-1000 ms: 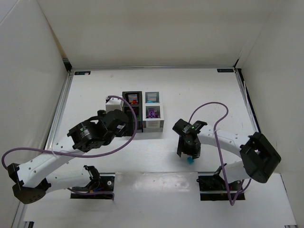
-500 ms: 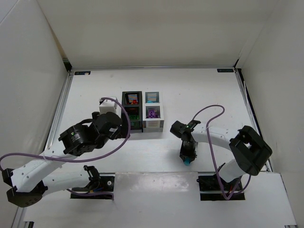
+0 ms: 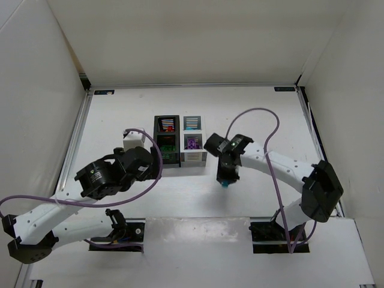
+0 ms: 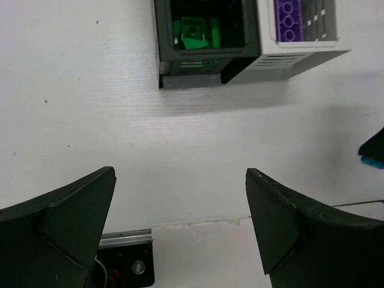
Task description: Sort the legos into containers by color
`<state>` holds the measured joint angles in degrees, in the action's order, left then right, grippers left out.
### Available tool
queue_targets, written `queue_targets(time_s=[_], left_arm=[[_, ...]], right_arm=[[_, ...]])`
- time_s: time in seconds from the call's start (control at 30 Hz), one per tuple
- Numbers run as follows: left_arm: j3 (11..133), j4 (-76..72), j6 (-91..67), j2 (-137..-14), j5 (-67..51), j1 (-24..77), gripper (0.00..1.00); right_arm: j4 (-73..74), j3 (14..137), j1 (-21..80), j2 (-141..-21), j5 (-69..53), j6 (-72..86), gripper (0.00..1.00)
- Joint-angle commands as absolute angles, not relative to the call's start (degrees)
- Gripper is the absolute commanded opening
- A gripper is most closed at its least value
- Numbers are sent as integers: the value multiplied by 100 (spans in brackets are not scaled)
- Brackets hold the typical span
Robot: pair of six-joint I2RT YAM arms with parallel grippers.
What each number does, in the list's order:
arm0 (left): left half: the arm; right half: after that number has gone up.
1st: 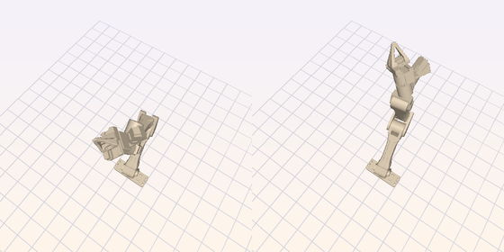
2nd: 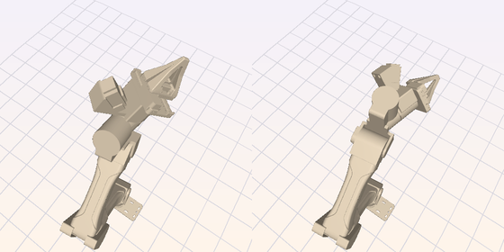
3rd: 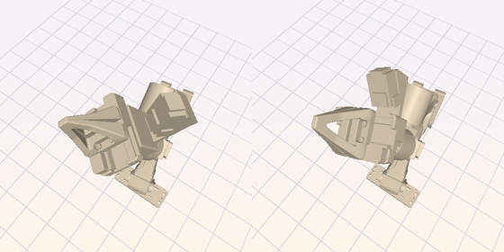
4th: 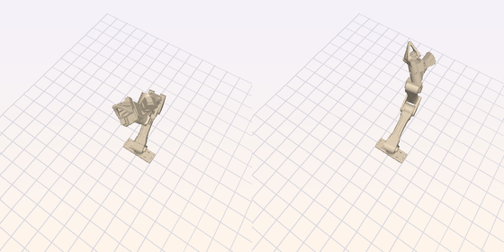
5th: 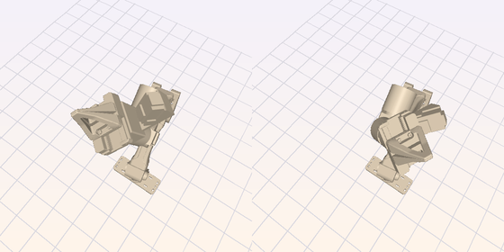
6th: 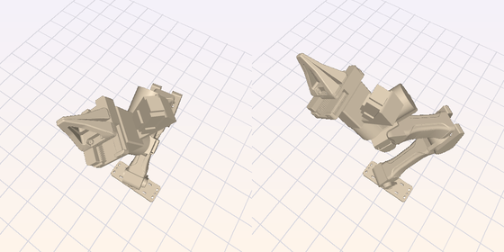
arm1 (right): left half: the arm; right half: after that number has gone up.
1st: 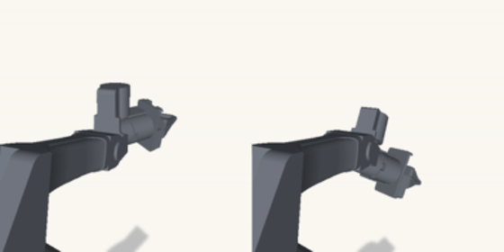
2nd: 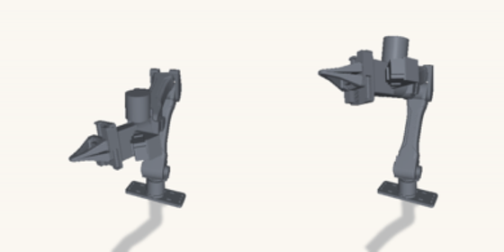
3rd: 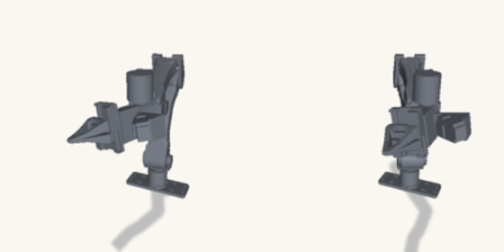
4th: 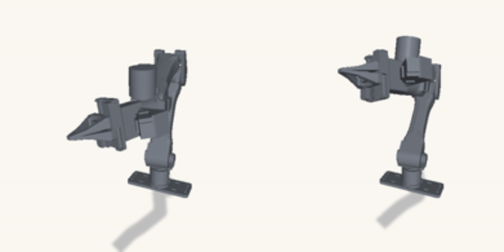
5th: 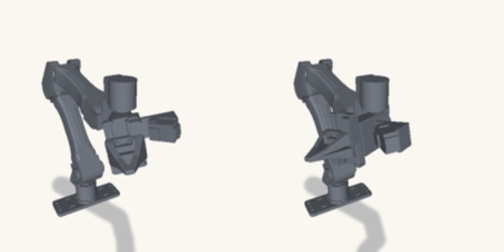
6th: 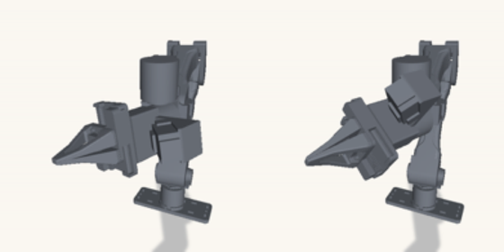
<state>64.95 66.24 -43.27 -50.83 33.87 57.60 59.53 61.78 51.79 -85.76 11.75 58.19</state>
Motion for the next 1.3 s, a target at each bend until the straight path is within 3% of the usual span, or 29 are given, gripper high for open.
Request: queue_targets(time_s=[0.0, 0.27, 0.53, 0.73, 0.9, 1.03, 1.1, 1.2, 1.27], left_arm=[[6268, 6969, -4763, -5027, 3437, 5792, 100], [5336, 6935, -5685, -4562, 3050, 5774, 100], [4895, 6690, -5609, -4684, 2936, 5661, 100], [5159, 5872, -4433, -5563, 1304, 3887, 100], [5623, 5388, -3588, -5510, 1143, 2980, 100], [6055, 5590, -3087, -5932, 731, 2181, 100], [6204, 5581, -3006, -6142, 484, 1776, 100], [6380, 5581, -2874, -6284, 273, 1477, 100], [6468, 5581, -2786, -6372, 229, 1310, 100]], right_arm=[[6390, 7335, 5195, -8428, 1617, 5083, 7], [5784, 9576, 4746, -9140, 1310, 3694, 5], [5608, 11197, 4632, -10221, 1204, 3121, 5], [5238, 11767, 4316, -10994, 887, 2839, 5], [4896, 12225, 4061, -11652, 834, 2496, 8], [4772, 12655, 3912, -12023, 958, 2540, 11], [4755, 12648, 3850, -12093, 784, 2531, 22], [4676, 12525, 3806, -12085, 642, 2470, 25], [4720, 12419, 3823, -12059, 624, 2461, 34]])
